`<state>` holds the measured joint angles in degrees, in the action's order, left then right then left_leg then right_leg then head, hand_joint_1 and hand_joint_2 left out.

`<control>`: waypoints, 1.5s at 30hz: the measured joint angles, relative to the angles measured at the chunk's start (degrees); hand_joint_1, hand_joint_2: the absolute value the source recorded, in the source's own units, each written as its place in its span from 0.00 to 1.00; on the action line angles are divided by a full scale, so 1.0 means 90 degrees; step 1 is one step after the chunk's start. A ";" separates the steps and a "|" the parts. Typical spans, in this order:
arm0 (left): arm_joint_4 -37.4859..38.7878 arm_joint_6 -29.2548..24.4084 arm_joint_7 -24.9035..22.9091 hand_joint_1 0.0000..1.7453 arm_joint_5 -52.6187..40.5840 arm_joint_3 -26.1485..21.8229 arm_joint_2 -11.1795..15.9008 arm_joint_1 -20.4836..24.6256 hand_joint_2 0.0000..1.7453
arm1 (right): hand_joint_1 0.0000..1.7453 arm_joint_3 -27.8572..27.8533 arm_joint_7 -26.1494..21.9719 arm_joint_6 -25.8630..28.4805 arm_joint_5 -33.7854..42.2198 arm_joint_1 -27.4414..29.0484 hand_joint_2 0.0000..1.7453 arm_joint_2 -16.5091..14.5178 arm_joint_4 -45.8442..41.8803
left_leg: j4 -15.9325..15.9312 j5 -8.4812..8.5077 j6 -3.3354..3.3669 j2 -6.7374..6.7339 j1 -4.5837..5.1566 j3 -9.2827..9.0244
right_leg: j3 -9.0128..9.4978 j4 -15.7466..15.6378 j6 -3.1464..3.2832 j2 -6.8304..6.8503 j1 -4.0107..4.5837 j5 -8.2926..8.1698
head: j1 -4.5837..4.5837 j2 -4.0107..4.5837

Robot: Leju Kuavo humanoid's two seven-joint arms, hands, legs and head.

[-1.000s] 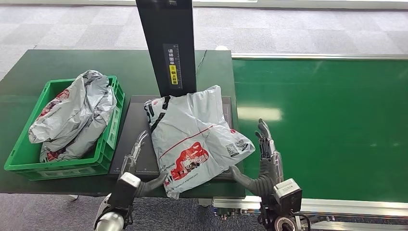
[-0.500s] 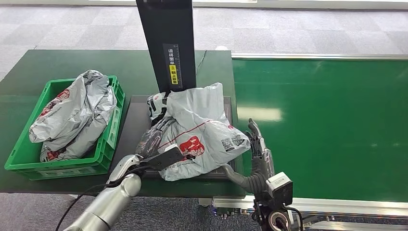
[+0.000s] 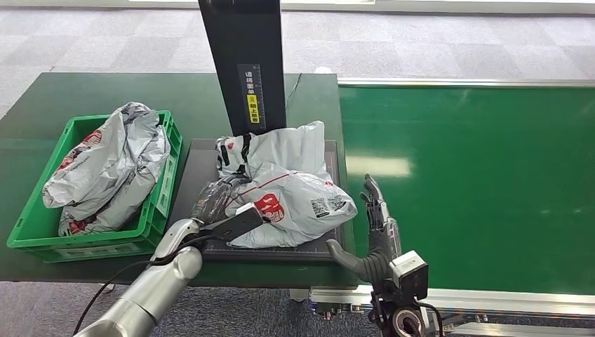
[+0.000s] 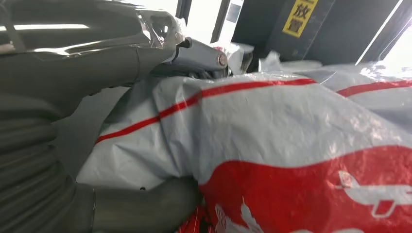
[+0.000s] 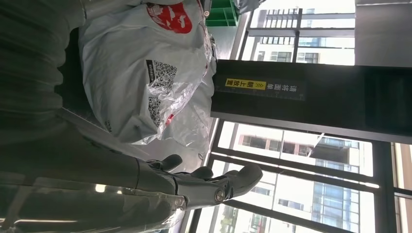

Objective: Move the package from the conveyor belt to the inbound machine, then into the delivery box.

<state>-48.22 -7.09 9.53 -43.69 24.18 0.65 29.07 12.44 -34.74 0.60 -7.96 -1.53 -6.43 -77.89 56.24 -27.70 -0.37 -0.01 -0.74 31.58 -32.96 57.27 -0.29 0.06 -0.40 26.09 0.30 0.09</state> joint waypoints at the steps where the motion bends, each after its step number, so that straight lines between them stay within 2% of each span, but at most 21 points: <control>1: -0.0059 -0.0064 0.0089 1.00 0.0064 -0.0001 0.0012 -0.0032 1.00 | 0.00 -0.0017 -0.0001 -0.0003 0.0002 0.0005 1.00 0.0000 -0.0002 | 0.0000 0.0000 0.0000 0.0000 0.0000 0.0000 | 0.0000 0.0000 0.0000 0.0000 0.0000 0.0000 | 0.0001 0.0000; 7: -0.0974 -0.0687 0.0642 1.00 0.0234 -0.0038 0.0126 -0.0509 1.00 | 0.00 -0.0114 0.0003 -0.0089 0.0015 0.0017 1.00 0.0000 -0.0028 | 0.0000 -0.0002 -0.0001 -0.0002 0.0000 0.0006 | -0.0006 0.0000 0.0000 -0.0003 0.0000 0.0001 | 0.0001 0.0000; 14: -0.2715 -0.2484 0.1557 1.00 -0.0031 -0.0362 0.0213 -0.1313 1.00 | 0.00 -0.0202 -0.0076 -0.0071 0.0130 -0.0008 1.00 0.0001 -0.0042 | 0.0000 -0.0002 -0.0002 -0.0002 0.0000 0.0019 | -0.0018 0.0000 0.0001 -0.0004 0.0000 0.0002 | 0.0001 0.0000; 17: -0.3244 -0.2664 0.1636 1.00 -0.0058 -0.0477 0.0259 -0.1516 1.00 | 0.00 -0.0226 -0.0099 -0.0071 0.0157 -0.0034 1.00 0.0002 -0.0042 | -0.0001 -0.0002 -0.0002 -0.0001 0.0000 0.0019 | -0.0017 0.0000 0.0001 -0.0002 0.0000 0.0003 | 0.0001 0.0000; 22: -0.3667 -0.2689 0.1658 1.00 -0.0072 -0.0569 0.0304 -0.1685 1.00 | 0.00 -0.0251 -0.0112 -0.0071 0.0174 -0.0058 1.00 0.0002 -0.0042 | 0.0000 -0.0001 -0.0001 -0.0001 0.0000 0.0018 | -0.0015 0.0000 0.0000 -0.0003 0.0000 0.0002 | 0.0001 0.0000; 25: -0.3845 -0.2980 0.1932 1.00 -0.0282 -0.0643 0.0310 -0.1753 1.00 | 0.00 -0.0260 -0.0134 -0.0072 0.0212 -0.0074 1.00 -0.0001 -0.0038 | 0.0000 -0.0001 -0.0001 -0.0001 0.0000 0.0019 | -0.0014 0.0002 0.0000 -0.0003 0.0000 0.0002 | 0.0001 0.0000; 27: -0.4193 -0.3138 0.2524 1.00 -0.0861 -0.0916 0.0207 -0.1871 1.00 | 0.00 -0.0260 -0.0156 -0.0087 0.0248 -0.0126 1.00 -0.0009 -0.0013 | 0.0000 -0.0001 -0.0001 -0.0004 0.0000 0.0022 | -0.0018 0.0004 0.0000 -0.0006 0.0000 0.0002 | 0.0001 0.0000; 29: -0.4848 -0.3178 0.3114 1.00 -0.1703 -0.1436 -0.0018 -0.1991 1.00 | 0.00 -0.0245 -0.0190 -0.0106 0.0270 -0.0221 1.00 -0.0026 0.0057 | 0.0000 -0.0002 -0.0002 -0.0007 0.0000 0.0024 | -0.0022 0.0005 0.0000 -0.0009 0.0000 0.0002 | 0.0002 0.0000; 32: -0.5821 -0.3192 0.3328 1.00 -0.2193 -0.2328 -0.0352 -0.2023 1.00 | 0.00 -0.0223 -0.0244 -0.0098 0.0245 -0.0321 1.00 -0.0075 0.0171 | 0.0000 -0.0003 -0.0002 -0.0006 0.0000 0.0024 | -0.0024 0.0004 0.0001 -0.0008 0.0000 0.0003 | 0.0000 0.0000; 35: -0.6161 -0.3192 0.3285 1.00 -0.2166 -0.3139 -0.0554 -0.1976 1.00 | 0.00 -0.0223 -0.0288 -0.0041 0.0228 -0.0326 1.00 -0.0116 0.0205 | -0.0001 -0.0003 -0.0004 -0.0002 -0.0002 0.0022 | -0.0025 0.0004 0.0003 -0.0004 0.0002 0.0006 | 0.0001 0.0000; 37: -0.6018 -0.3192 0.2935 1.00 -0.2638 -0.3617 -0.0626 -0.1866 1.00 | 0.00 -0.0217 -0.0266 0.0013 0.0220 -0.0315 1.00 -0.0124 0.0196 | -0.0001 0.0000 -0.0006 -0.0002 -0.0004 0.0019 | -0.0023 0.0005 0.0005 -0.0004 0.0004 0.0006 | 0.0003 0.0000; 41: -0.5233 -0.3192 0.1640 1.00 -0.3739 -0.4402 -0.0603 -0.1473 1.00 | 0.00 -0.0203 -0.0147 0.0050 0.0206 -0.0288 1.00 -0.0135 0.0124 | -0.0002 0.0006 -0.0012 -0.0012 -0.0005 0.0015 | -0.0024 0.0008 0.0012 -0.0010 0.0005 -0.0003 | 0.0002 0.0000; 45: -0.4107 -0.3120 0.0448 1.00 -0.4218 -0.4700 -0.0234 -0.0945 1.00 | 0.00 -0.0211 -0.0035 0.0052 0.0181 -0.0262 1.00 -0.0181 0.0034 | -0.0001 0.0012 -0.0012 -0.0007 -0.0005 0.0011 | -0.0023 0.0009 0.0012 -0.0008 0.0005 -0.0003 | 0.0001 0.0000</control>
<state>-85.18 -35.17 13.56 -81.65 -18.12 -1.46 20.56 10.53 -35.06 1.07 -6.33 -3.89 -8.05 -77.59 56.23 -27.60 -0.49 -0.08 -0.78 31.68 -33.17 57.35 -0.18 -0.01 -0.35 26.06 0.31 0.09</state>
